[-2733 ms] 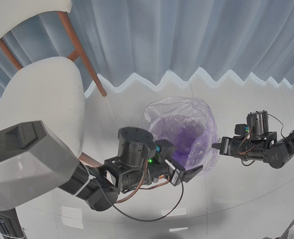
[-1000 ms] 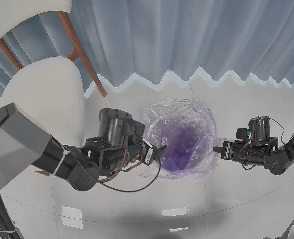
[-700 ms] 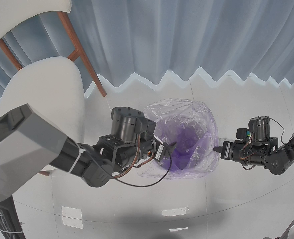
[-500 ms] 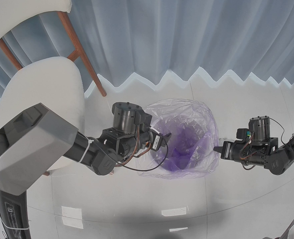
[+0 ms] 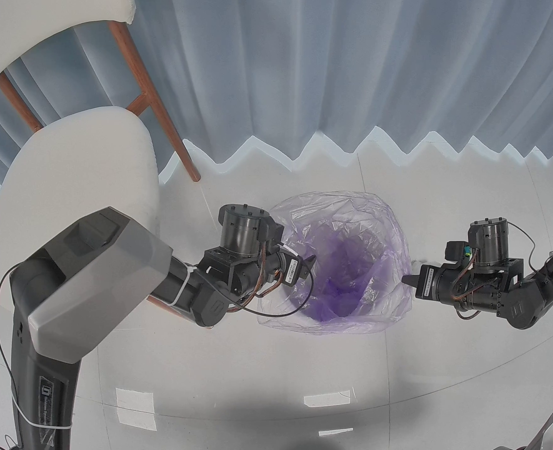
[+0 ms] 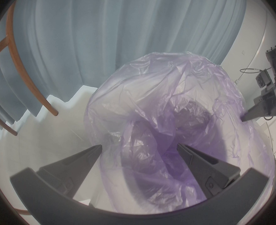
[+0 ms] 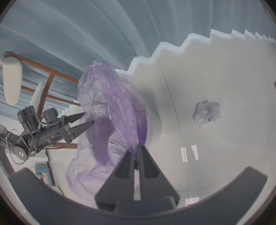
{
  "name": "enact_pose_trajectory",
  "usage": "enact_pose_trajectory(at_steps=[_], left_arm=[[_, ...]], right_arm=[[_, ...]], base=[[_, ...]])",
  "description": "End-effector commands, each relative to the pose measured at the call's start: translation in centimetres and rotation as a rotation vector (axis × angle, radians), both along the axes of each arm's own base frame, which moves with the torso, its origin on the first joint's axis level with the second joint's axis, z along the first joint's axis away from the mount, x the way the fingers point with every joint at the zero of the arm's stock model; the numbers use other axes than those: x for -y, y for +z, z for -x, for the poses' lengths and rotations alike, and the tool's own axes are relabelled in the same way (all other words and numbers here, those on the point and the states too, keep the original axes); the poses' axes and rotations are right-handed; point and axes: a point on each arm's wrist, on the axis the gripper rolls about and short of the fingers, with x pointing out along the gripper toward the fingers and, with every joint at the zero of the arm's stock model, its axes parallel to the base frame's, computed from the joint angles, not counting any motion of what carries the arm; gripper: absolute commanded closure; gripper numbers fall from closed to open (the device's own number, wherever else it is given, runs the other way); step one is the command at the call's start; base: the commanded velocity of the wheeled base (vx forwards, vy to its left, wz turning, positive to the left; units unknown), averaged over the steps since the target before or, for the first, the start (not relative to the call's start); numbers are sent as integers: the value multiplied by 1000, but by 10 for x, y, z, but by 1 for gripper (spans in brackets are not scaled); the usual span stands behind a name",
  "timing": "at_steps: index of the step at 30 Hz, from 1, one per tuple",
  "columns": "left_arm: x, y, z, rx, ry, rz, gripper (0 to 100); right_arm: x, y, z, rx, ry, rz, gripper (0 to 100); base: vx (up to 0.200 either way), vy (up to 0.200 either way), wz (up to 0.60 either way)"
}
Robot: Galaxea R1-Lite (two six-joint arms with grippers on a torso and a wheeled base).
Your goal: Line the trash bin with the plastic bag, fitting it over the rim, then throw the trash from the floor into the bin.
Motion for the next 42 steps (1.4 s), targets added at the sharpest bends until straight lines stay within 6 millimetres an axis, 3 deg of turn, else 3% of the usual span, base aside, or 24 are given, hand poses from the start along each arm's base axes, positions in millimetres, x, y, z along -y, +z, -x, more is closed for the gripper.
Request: enact_pose_trajectory(at_steps=[1, 14, 15, 24, 32, 37, 42], left_arm=[[6, -16, -18, 4, 13, -1, 0], [5, -22, -23, -23, 26, -18, 0], [5, -23, -23, -24, 26, -19, 100], [4, -16, -21, -22, 31, -10, 100], [3, -9, -12, -22, 24, -10, 100], [-7, 17, -2, 1, 67, 11, 100], [-9, 41, 18, 14, 55, 42, 100]], right_arm=[[0, 0, 1, -1, 1, -1, 100], [0, 0, 1, -1, 2, -1, 100], [0, 0, 1, -1, 2, -1, 100], [4, 1, 14, -13, 2, 2, 100], [3, 0, 13, 8, 2, 0, 100], [14, 0, 29, -12, -21, 0, 100], [21, 2, 27, -4, -58, -20, 100]], base=[[0, 0, 0], [0, 0, 0], [0, 0, 0], [0, 0, 0], [0, 0, 0], [0, 0, 0], [0, 0, 0]])
